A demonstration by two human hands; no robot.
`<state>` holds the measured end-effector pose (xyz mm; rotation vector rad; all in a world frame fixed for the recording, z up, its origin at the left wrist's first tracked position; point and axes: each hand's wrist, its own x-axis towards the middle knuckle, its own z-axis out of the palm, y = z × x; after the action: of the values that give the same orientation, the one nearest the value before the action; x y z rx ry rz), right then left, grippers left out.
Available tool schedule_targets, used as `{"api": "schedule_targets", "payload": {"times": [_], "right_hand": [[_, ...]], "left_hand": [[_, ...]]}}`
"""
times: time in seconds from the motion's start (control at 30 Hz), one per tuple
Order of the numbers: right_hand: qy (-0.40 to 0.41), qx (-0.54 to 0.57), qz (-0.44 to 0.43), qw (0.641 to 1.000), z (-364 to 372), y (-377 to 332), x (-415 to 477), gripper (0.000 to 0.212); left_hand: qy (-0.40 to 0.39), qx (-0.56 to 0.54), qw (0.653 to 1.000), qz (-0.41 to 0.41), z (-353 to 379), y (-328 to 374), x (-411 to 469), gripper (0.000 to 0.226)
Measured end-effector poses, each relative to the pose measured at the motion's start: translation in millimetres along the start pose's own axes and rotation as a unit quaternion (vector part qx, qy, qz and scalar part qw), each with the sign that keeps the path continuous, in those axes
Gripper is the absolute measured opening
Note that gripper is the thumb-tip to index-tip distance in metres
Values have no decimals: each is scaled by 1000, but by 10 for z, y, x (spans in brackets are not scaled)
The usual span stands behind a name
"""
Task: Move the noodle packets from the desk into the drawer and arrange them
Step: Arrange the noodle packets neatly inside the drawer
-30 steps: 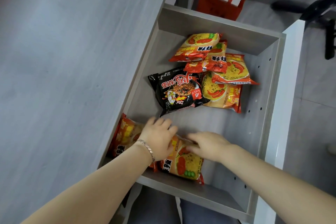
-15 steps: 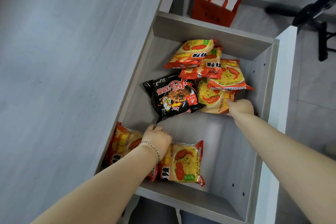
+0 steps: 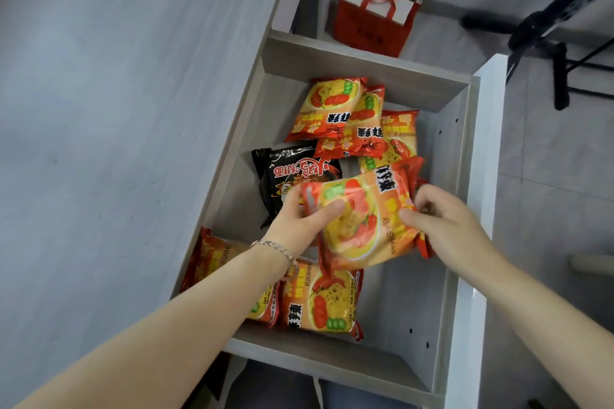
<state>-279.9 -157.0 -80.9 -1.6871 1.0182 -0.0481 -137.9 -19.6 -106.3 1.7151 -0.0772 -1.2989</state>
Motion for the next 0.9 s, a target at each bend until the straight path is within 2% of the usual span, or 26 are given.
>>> {"api": "schedule_targets", "payload": {"times": [0.07,0.17,0.23,0.3,0.33,0.37,0.4,0.43,0.47,0.5,0.57,0.63,0.7,0.77,0.8,0.9], "right_hand": [[-89,11,-12,996,2,8,13,30],[-173,15,-15,985,-19,-59,49,25],[-153,28,-15,988,13,-83,66,29],[-40,69,6,997,115,-84,55,15],[10,108,46,993,183,-53,49,20],[26,155,97,983,269,-36,46,44],[7,200,150,968,351,1,35,69],[-29,218,187,958,424,3,10,82],[-67,212,204,953,481,-3,-3,78],[-87,197,199,956,512,-6,1,64],[-89,145,138,976,509,-22,39,40],[-120,62,72,988,417,15,126,42],[-192,-26,39,980,318,71,214,43],[-277,-107,40,954,302,142,303,41],[-320,-135,46,937,346,167,338,40],[-406,-213,44,888,638,235,390,33]], "left_hand": [[2,44,998,46,-57,45,-8,65],[-54,155,986,32,-203,116,-35,30],[-104,185,977,-5,-259,126,-66,17],[-88,148,984,-42,-260,95,-117,26],[-65,104,990,-67,-241,63,-139,33],[-45,56,993,-89,-225,29,-166,35],[-32,17,994,-102,-200,-21,-179,32],[-23,-8,994,-110,-179,-66,-202,29],[-21,-8,994,-110,-166,-108,-220,30],[-25,17,994,-102,-162,-142,-235,34],[-41,108,991,-70,-198,-200,-264,41],[-18,200,979,-17,-273,-245,-279,38],[75,310,947,49,-375,-283,-295,32],[142,420,890,107,-484,-343,-289,30],[137,465,867,120,-531,-391,-264,33],[20,602,793,88,-624,-518,-167,48]]}}
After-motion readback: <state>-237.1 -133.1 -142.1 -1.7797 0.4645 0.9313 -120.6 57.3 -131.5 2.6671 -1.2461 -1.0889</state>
